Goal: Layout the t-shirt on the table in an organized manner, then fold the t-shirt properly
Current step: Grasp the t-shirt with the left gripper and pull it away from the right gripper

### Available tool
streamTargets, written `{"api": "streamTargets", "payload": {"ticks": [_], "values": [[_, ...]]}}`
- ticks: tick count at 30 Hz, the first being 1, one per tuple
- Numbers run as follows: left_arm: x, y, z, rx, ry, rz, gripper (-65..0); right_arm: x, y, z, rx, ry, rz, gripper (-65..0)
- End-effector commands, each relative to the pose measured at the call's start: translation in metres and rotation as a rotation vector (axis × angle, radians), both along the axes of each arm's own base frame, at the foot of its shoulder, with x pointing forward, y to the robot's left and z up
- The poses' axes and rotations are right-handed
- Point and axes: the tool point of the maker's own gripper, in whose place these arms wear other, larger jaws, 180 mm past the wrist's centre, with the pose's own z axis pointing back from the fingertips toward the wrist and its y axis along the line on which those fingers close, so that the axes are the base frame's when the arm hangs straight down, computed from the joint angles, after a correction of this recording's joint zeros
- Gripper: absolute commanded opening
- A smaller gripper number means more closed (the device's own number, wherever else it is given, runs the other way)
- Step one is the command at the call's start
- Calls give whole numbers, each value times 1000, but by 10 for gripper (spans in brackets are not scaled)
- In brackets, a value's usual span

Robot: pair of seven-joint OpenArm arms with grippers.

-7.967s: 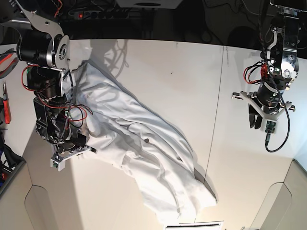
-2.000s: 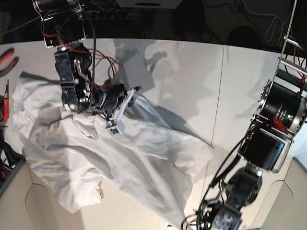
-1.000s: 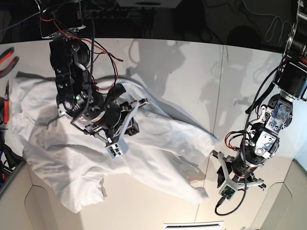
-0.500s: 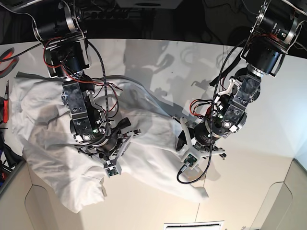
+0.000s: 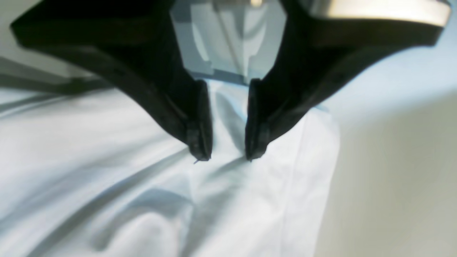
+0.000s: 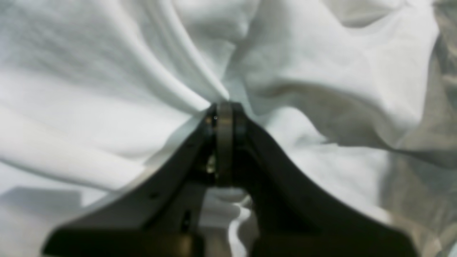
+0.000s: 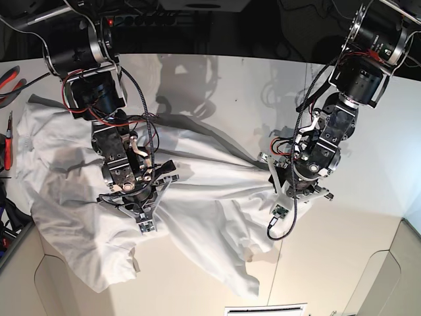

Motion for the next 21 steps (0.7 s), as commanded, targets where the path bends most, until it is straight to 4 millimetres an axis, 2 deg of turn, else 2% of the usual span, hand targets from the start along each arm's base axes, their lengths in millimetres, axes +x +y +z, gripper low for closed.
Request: {"api": "streamTargets", "payload": {"ticks": [1, 4, 9, 13, 17, 19, 21], "values": [[-31, 37, -19, 115, 140, 59, -446, 15, -6, 15, -16, -45, -16, -650], [-40, 48, -14, 134, 129, 82, -446, 15, -6, 15, -16, -46, -15, -650], [-44, 43, 10, 74, 43, 88, -446, 16, -9, 16, -20, -57, -30, -650], [-36, 31, 50, -7, -97, 89, -446, 20, -8, 20, -15, -79, -25, -650], [-27, 22, 94, -67, -238, 82, -446, 30, -3, 35, -1, -143, -14, -650], [-24, 21, 109, -78, -278, 81, -446, 34, -1, 45, 11, -171, -13, -650], [-22, 19, 116, -84, -295, 77, -446, 39, 4, 55, 48, -195, -22, -650]]}}
